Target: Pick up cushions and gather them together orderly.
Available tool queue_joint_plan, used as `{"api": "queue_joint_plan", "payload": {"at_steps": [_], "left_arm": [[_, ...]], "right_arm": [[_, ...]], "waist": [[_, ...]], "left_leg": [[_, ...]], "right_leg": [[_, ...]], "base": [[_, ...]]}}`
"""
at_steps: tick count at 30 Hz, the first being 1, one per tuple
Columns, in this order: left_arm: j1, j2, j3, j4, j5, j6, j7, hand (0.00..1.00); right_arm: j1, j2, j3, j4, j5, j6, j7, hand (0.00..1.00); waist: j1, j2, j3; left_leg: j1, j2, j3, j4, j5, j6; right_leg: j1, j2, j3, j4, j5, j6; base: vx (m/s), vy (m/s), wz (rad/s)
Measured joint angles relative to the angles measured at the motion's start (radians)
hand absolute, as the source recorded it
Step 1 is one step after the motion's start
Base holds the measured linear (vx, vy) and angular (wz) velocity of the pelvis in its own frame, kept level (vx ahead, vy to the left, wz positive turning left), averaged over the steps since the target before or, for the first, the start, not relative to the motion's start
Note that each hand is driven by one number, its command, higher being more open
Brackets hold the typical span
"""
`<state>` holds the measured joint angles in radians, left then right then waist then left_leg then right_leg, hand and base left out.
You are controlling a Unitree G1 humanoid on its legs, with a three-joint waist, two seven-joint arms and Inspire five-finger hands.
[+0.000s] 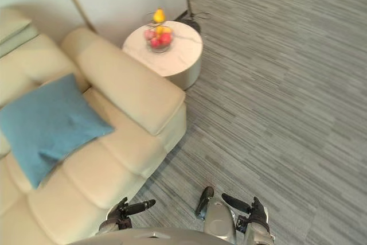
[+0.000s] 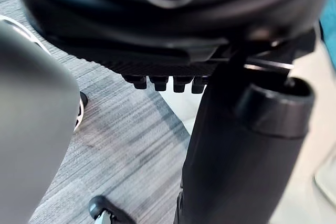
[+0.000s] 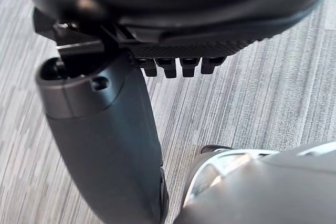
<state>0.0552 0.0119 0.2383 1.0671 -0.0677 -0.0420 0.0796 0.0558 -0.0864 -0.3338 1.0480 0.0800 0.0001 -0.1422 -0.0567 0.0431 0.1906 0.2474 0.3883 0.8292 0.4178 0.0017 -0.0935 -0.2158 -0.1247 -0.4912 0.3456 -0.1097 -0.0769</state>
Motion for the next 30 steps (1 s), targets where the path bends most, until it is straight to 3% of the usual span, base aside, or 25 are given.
{"api": "queue_joint_plan", "payload": {"at_steps": [1,2,3,4,7,8,12,13,15,17,18,20,22,23,24,25,27,28,29,30], "left_arm": [[0.0,0.006,0.002,-0.003,0.0,-0.003,0.0,1.0],[0.0,0.003,0.003,-0.013,-0.001,-0.008,0.001,1.0],[0.001,0.001,0.002,-0.024,-0.002,-0.015,-0.001,1.0],[0.001,0.003,0.001,-0.027,-0.002,-0.017,-0.003,1.0],[0.008,0.012,0.002,-0.039,-0.011,-0.022,-0.002,1.0],[0.005,0.011,0.011,-0.044,-0.024,-0.022,0.0,1.0],[0.002,-0.001,0.023,-0.061,-0.045,-0.023,0.001,1.0],[0.002,-0.001,0.023,-0.061,-0.045,-0.023,0.001,1.0],[0.009,-0.002,0.024,-0.06,-0.043,-0.021,-0.001,1.0],[0.011,-0.005,0.023,-0.052,-0.041,-0.019,-0.001,1.0],[0.005,0.002,0.023,-0.038,-0.042,-0.015,-0.002,1.0],[0.001,0.013,0.022,-0.016,-0.041,-0.013,0.001,1.0],[-0.003,0.018,0.017,0.0,-0.042,-0.011,0.001,1.0],[-0.001,0.024,-0.005,0.002,-0.041,-0.011,0.002,1.0],[0.0,0.037,-0.034,0.002,-0.042,-0.012,0.001,1.0],[-0.001,0.045,-0.037,0.003,-0.041,-0.012,0.0,1.0],[-0.028,0.048,-0.037,0.017,-0.041,-0.011,0.001,1.0],[-0.033,0.044,-0.055,0.013,-0.042,-0.014,-0.002,1.0],[-0.033,0.04,-0.061,0.009,-0.042,-0.02,-0.002,1.0],[-0.038,0.028,-0.07,0.002,-0.042,-0.021,-0.003,1.0]], "right_arm": [[-0.003,0.003,0.003,0.012,0.0,0.0,-0.001,1.0],[-0.003,0.002,0.002,0.013,0.0,0.0,-0.003,1.0],[-0.003,0.002,0.001,0.029,0.001,0.0,-0.004,1.0],[-0.002,0.001,0.0,0.041,0.001,0.002,-0.005,1.0],[0.001,0.006,-0.001,0.051,0.001,0.005,-0.007,1.0],[0.003,0.012,-0.001,0.041,0.001,0.006,-0.01,1.0],[0.026,0.023,-0.005,0.01,0.001,0.009,-0.018,1.0],[0.026,0.023,-0.005,0.01,0.001,0.009,-0.018,1.0],[0.045,0.04,-0.029,-0.018,0.001,0.008,-0.022,1.0],[0.054,0.044,-0.044,-0.024,0.001,0.009,-0.021,1.0],[0.056,0.048,-0.045,-0.024,0.001,0.009,-0.021,1.0],[0.05,0.053,-0.046,-0.022,0.001,0.01,-0.011,1.0],[0.039,0.048,-0.045,-0.02,0.001,0.011,-0.009,1.0],[0.037,0.045,-0.038,-0.019,0.001,0.01,-0.006,1.0],[0.03,0.046,-0.027,-0.014,0.001,0.008,-0.004,1.0],[0.025,0.049,-0.016,-0.009,0.001,0.008,-0.004,1.0],[0.013,0.048,0.0,-0.008,0.001,-0.003,0.0,1.0],[-0.005,0.045,0.003,0.004,0.0,-0.004,-0.001,1.0],[-0.021,0.04,0.004,0.02,0.0,-0.004,-0.001,1.0],[-0.047,0.024,0.002,0.05,0.0,-0.002,-0.002,1.0]], "waist": [[0.002,-0.003,0.002],[0.002,-0.002,0.002],[0.002,-0.005,0.004],[0.004,-0.01,0.006],[0.021,-0.023,0.009],[0.032,-0.024,0.01],[0.056,-0.025,0.01],[0.056,-0.025,0.01],[0.055,-0.02,-0.002],[0.055,-0.012,-0.013],[0.055,-0.023,-0.018],[0.055,-0.036,-0.028],[0.055,-0.039,-0.029],[0.053,-0.033,-0.026],[0.055,-0.048,-0.034],[0.055,-0.06,-0.038],[0.053,-0.061,-0.039],[0.058,-0.066,-0.03],[0.059,-0.06,-0.028],[0.054,-0.039,-0.013]], "left_leg": [[-0.04,0.035,-0.067,0.144,-0.028,0.0],[-0.08,0.028,-0.128,0.231,-0.093,0.001],[-0.138,-0.028,-0.237,0.283,-0.188,-0.011],[-0.163,-0.073,-0.286,0.271,-0.228,-0.011],[-0.248,-0.184,-0.406,0.117,-0.259,-0.005],[-0.308,-0.224,-0.49,0.02,-0.256,-0.002],[-0.375,-0.254,-0.694,-0.152,-0.2,0.006],[-0.375,-0.254,-0.694,-0.152,-0.2,0.006],[-0.336,-0.248,-0.675,-0.191,-0.167,0.04],[-0.299,-0.242,-0.637,-0.224,-0.081,0.047],[-0.282,-0.246,-0.603,-0.222,-0.076,0.018],[-0.239,-0.254,-0.524,-0.227,-0.102,0.032],[-0.19,-0.255,-0.475,-0.228,-0.107,0.04],[-0.151,-0.256,-0.464,-0.232,-0.108,0.042],[-0.126,-0.267,-0.442,-0.232,-0.11,0.044],[-0.121,-0.274,-0.428,-0.229,-0.112,0.045],[-0.142,-0.266,-0.418,-0.162,-0.117,0.042],[-0.176,-0.265,-0.419,-0.124,-0.163,0.015],[-0.169,-0.286,-0.439,-0.191,-0.193,0.004],[-0.14,-0.317,-0.461,-0.355,-0.174,0.025]], "right_leg": [[0.029,0.029,0.034,-0.031,-0.003,-0.008],[0.053,0.053,0.068,-0.064,0.003,-0.006],[0.111,0.086,0.115,-0.131,0.018,-0.005],[0.149,0.099,0.134,-0.163,0.023,-0.002],[0.199,0.126,0.199,-0.205,0.024,0.001],[0.199,0.139,0.232,-0.219,0.025,0.001],[0.22,0.179,0.307,-0.232,0.029,0.008],[0.22,0.179,0.307,-0.232,0.029,0.008],[0.226,0.202,0.385,-0.209,-0.003,0.009],[0.197,0.206,0.43,-0.134,-0.051,0.025],[0.172,0.197,0.458,-0.07,-0.088,0.044],[0.128,0.171,0.466,0.038,-0.117,0.089],[0.114,0.147,0.418,0.109,-0.12,0.113],[0.11,0.106,0.3,0.148,-0.143,0.098],[0.111,0.041,0.156,0.114,-0.138,0.079],[0.11,0.021,0.101,0.101,-0.137,0.061],[0.133,0.031,0.053,0.059,-0.123,0.026],[0.138,0.034,0.059,0.036,-0.111,0.005],[0.139,0.035,0.063,0.027,-0.109,-0.001],[0.15,0.045,0.067,0.015,-0.113,-0.013]], "base": [[0.08,-0.278,-0.64],[0.11,-0.285,-0.88],[0.09,-0.187,-0.78],[0.09,-0.115,-0.67],[0.05,-0.042,-0.9],[0.05,-0.042,-1.18],[0.12,-0.037,-1.05],[0.22,-0.009,-0.98],[0.31,0.029,-1.03],[0.33,0.073,-0.82],[0.24,0.068,-0.75],[0.28,0.126,-1.0],[0.26,0.134,-1.01],[0.18,0.065,-1.03],[0.21,0.066,-1.01],[0.18,-0.024,-0.75],[0.18,-0.098,-0.61],[0.1,-0.062,-0.67],[0.04,0.012,-0.65],[0.01,0.046,-0.54]]}}
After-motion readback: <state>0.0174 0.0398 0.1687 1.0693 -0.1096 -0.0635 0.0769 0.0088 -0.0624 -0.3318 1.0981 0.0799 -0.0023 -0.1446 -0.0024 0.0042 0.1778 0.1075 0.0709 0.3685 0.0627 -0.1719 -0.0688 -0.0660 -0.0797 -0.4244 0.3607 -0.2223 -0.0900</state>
